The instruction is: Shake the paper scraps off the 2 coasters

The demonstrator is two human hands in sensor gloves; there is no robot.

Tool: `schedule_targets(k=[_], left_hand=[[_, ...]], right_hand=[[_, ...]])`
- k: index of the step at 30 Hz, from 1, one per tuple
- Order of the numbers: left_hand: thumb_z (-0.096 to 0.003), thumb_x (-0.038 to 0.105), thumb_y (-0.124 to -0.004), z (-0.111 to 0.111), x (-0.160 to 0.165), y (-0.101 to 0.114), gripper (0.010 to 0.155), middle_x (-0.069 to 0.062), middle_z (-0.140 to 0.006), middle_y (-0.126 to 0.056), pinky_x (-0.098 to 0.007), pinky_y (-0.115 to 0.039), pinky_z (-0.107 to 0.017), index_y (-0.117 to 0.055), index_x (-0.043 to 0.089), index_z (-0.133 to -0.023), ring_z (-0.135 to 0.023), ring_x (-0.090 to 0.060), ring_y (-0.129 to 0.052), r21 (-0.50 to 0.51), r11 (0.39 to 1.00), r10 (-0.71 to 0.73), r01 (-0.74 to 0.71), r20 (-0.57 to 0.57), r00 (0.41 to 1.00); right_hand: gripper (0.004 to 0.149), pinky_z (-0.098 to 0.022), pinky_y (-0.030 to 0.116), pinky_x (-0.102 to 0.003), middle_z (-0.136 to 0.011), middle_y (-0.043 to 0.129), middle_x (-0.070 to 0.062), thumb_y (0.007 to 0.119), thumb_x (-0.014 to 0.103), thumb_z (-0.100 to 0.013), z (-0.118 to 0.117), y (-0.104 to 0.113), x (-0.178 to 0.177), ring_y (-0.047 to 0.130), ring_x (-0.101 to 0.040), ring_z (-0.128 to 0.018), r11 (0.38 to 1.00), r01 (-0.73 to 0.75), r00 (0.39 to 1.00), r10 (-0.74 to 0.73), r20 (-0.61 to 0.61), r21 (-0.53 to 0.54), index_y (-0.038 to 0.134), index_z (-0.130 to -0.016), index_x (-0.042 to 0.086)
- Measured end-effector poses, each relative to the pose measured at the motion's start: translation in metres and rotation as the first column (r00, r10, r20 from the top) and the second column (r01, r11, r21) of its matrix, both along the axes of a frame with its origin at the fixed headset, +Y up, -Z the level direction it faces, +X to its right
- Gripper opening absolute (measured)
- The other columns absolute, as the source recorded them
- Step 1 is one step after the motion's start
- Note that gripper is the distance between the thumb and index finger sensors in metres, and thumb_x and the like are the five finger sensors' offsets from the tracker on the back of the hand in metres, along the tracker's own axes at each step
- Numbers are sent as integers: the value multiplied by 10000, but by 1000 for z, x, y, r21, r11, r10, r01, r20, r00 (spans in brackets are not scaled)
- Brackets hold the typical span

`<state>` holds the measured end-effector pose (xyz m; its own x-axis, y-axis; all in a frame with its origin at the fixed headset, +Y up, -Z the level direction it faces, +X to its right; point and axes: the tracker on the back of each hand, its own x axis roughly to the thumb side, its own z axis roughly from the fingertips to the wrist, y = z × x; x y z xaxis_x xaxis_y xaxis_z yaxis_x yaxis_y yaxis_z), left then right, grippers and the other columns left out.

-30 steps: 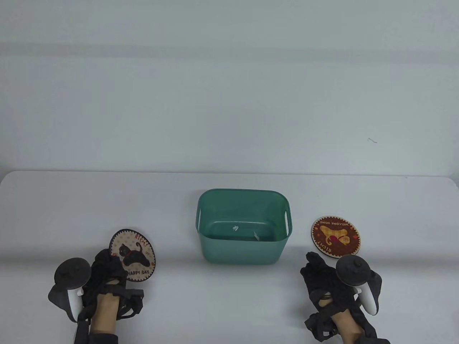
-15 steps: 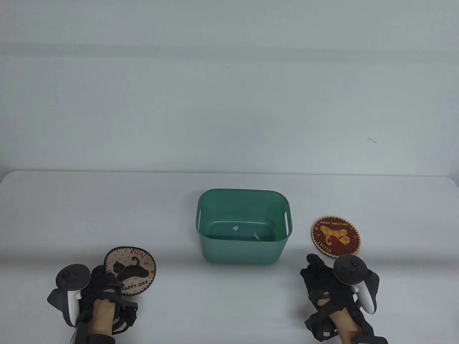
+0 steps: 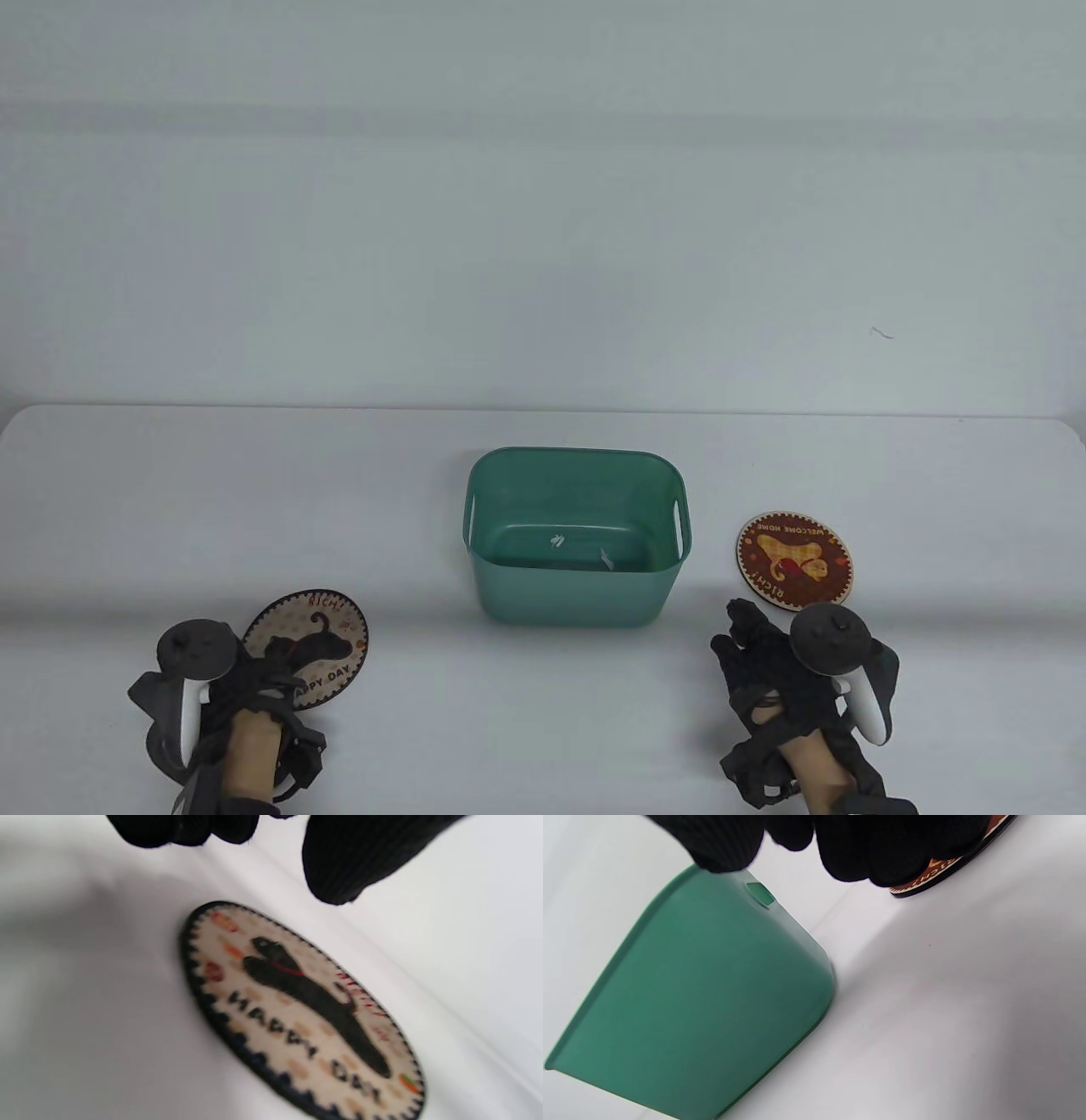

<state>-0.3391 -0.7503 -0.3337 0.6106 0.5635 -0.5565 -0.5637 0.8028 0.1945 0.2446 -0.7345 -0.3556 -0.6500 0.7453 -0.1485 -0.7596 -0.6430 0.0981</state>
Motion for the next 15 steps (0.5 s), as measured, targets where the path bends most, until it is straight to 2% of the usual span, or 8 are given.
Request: schedule_targets(k=[4,8,12,15], left_hand=[[-458,342,-838,-7,21,17,764,-170,-1021,-386,-522,-603,-632,-346,163,-1013,-929,-469,-489,71,998,-7,-1,113,994],[-456,356,-848,-12,56,33,771,-159,-1028,-385,-516,-612,-633,-351,174,-1016,-932,-459,-507,160,987,-41,0,252,967],[-458,394,-846,-13,93,38,777,-155,-1034,-374,-515,-613,-636,-354,180,-1020,-934,-458,-509,216,976,-80,-2,373,924],[-472,458,-792,-11,121,37,758,-154,-1042,-355,-522,-608,-639,-350,186,-1025,-937,-461,-503,250,968,-102,-17,456,884]], right_hand=[[593,-615,560,-488,-975,533,-116,686,399,-463,0,1,0,647,-327,-818,1000,11,1000,-11,11,14,404,-956,228],[593,-619,554,-489,-979,522,-117,687,398,-462,0,-2,-1,635,-329,-826,1000,12,1000,-12,16,20,406,-955,228],[592,-627,545,-491,-982,513,-114,686,399,-462,1,-3,-3,621,-329,-838,1000,3,1000,-4,16,25,403,-955,230],[593,-632,540,-494,-982,512,-114,686,401,-461,2,-4,-6,614,-333,-845,999,-8,1000,7,22,34,404,-954,229]])
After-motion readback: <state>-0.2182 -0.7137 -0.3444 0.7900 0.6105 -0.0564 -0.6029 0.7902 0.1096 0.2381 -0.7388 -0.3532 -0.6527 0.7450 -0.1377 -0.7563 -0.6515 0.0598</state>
